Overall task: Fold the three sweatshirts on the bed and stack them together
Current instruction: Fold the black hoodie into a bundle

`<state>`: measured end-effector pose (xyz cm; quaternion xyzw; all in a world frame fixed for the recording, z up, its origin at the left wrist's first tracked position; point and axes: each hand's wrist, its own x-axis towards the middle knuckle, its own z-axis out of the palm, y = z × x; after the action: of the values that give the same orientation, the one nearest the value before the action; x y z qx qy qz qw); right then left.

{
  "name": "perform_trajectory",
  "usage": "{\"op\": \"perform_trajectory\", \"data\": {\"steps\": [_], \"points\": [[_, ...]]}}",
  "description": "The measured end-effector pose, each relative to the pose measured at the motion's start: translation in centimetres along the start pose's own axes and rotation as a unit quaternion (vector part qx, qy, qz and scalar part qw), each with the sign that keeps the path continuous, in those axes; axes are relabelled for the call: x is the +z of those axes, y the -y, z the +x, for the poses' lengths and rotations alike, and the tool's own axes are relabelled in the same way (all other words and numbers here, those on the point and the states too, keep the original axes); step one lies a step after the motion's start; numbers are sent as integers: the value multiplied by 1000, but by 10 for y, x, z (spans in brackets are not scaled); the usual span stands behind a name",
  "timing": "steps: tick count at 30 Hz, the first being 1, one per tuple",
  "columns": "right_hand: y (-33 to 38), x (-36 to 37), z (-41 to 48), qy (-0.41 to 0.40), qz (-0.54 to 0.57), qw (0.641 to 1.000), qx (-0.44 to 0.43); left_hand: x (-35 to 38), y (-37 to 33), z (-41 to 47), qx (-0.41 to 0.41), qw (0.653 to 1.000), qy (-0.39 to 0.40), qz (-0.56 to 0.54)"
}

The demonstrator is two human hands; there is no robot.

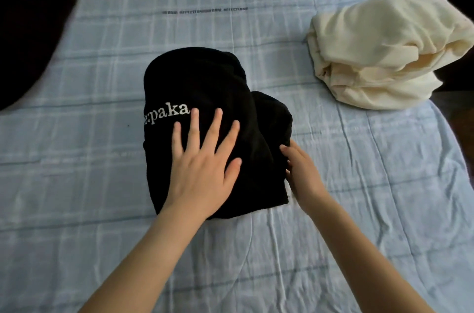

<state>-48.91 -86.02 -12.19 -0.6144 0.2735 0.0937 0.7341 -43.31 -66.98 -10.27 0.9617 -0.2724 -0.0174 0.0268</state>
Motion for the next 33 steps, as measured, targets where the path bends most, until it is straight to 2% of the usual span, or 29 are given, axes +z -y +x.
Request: {"op": "perform_trajectory", "data": {"steps": [3, 8, 11, 19, 21, 24, 26, 27, 28, 30, 31, 33], "points": [[4, 3, -4, -16, -5, 1000, 5, 8, -7, 0, 21, 999, -14, 21], [-6, 17, -6, -47, -34, 997, -49, 25, -16, -2, 72, 996, 14, 43], [-8, 26, -9, -83, -44, 993, -73, 24, -17, 4, 56, 998, 30, 30], [-19, 29, -8, -155, -47, 982, -97, 25, -14, 2, 50, 999, 4, 13], [-17, 32, -7, -131, -97, 981, -102, 25, -16, 2, 53, 998, 7, 16], [-8, 29, -7, -127, -157, 977, -64, 22, -19, 4, 62, 998, 18, 29], [7, 28, -9, -161, -220, 958, -93, 18, -19, 2, 61, 997, 30, 20], [18, 31, -8, -176, -276, 936, -128, 14, -20, -1, 64, 997, 36, 15], [28, 37, -5, -173, -333, 911, -172, 11, -22, -5, 71, 997, 43, 8], [45, 52, 14, -96, -415, 871, -246, 5, -25, -12, 96, 994, 55, -17], [50, 59, 25, -42, -428, 868, -247, 1, -24, -15, 107, 992, 49, -52], [55, 64, 46, 22, -414, 885, -212, -11, -10, -15, 93, 974, 15, -206]]}}
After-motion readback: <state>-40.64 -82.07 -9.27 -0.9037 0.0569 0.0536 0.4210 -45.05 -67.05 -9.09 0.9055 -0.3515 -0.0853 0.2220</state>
